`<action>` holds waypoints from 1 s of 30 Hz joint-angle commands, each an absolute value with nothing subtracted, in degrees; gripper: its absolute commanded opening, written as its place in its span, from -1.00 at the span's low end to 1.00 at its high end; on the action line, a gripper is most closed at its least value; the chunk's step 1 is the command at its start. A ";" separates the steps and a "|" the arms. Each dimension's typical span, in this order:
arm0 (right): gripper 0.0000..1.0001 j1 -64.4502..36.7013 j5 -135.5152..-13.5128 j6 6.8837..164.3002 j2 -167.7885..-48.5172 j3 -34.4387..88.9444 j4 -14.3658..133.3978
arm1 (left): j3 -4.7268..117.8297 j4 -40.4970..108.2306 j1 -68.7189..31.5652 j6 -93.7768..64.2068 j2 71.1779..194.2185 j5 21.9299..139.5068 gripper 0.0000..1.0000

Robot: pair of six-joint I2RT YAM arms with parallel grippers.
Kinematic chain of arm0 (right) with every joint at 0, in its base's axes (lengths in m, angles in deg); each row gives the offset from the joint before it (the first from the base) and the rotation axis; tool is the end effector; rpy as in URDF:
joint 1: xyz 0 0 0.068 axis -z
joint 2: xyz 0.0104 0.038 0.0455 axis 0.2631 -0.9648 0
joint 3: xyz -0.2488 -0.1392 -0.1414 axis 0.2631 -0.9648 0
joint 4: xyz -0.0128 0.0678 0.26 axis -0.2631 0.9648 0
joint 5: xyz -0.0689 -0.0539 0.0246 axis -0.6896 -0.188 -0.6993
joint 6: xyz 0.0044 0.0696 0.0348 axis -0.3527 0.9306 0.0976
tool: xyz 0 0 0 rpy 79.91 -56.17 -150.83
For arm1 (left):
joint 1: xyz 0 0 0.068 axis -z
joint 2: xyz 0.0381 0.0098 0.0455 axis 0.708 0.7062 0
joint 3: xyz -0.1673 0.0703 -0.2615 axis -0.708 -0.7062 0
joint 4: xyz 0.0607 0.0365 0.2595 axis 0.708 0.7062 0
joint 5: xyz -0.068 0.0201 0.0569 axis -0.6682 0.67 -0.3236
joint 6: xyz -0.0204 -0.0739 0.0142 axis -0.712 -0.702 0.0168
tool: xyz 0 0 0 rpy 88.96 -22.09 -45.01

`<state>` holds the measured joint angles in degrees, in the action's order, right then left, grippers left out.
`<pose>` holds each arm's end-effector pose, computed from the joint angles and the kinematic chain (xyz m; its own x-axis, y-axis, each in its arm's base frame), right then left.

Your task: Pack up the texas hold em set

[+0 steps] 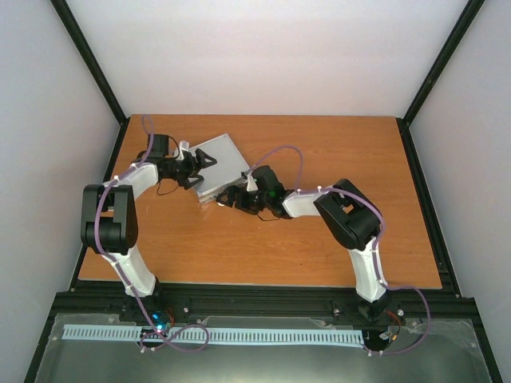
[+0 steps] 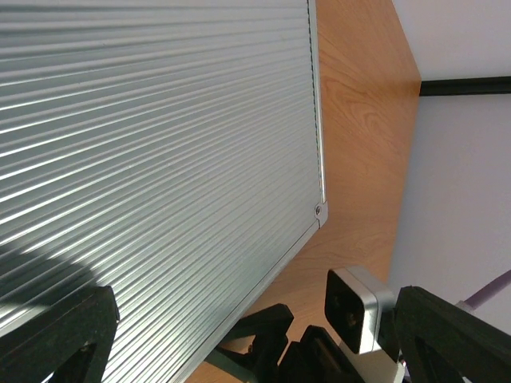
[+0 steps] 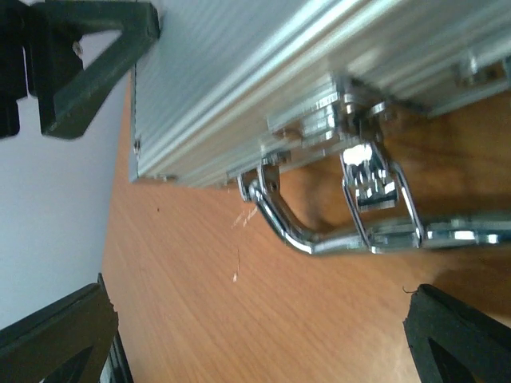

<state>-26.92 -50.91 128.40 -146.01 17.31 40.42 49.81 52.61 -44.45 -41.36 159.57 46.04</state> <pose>0.3306 0.3461 0.1439 -0.9515 0.0168 -0.3071 -0.2547 0.5167 0.8174 0.3970 -0.0498 0.2148 -0.8873 -0.4426 -0.1296 -0.1715 0.5775 -0.7981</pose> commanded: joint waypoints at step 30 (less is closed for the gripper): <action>1.00 -26.50 -53.05 127.37 -145.95 28.14 41.83 | 48.21 58.21 -44.91 -38.87 161.67 50.00 0.96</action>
